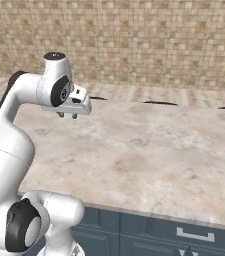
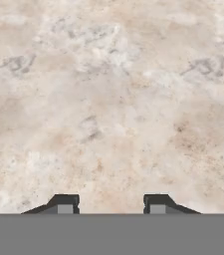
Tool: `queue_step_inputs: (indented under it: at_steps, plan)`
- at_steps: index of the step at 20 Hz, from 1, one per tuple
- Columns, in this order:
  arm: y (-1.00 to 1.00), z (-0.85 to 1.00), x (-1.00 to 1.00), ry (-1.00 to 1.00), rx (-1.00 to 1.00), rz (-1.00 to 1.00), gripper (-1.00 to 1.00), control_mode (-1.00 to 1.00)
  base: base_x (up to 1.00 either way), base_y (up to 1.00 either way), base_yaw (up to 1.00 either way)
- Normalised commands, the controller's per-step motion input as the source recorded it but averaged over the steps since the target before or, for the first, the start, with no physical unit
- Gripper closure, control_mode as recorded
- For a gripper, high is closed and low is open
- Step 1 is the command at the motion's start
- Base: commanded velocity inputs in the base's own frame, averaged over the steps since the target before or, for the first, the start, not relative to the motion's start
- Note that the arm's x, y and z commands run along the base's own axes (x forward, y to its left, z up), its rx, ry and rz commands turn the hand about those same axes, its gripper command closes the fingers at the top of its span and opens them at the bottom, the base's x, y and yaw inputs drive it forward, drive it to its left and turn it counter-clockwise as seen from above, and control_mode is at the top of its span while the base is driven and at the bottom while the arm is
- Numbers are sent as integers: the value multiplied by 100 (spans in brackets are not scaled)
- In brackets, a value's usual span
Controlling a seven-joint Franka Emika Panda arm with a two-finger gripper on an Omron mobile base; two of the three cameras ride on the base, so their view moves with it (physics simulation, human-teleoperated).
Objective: Take a straw from the drawer in front and place it inside the glass cup on the dining counter.
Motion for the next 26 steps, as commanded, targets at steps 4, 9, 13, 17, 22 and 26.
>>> queue_step_inputs:
  at_steps: [4,9,13,17,22,26]
  plan:
    - [0,0,-4,0,0,0,-100,100,-27,-4,0]
    - [0,0,0,0,0,0,-100,100,-100,-42,-4]
    - [0,0,0,0,0,0,-100,100,-54,-58,-1]
    - [0,0,0,0,0,0,-100,100,3,-82,28]
    - [0,0,0,0,0,0,-100,100,13,-78,46]
    - [0,0,0,0,0,0,-100,100,8,-62,51]
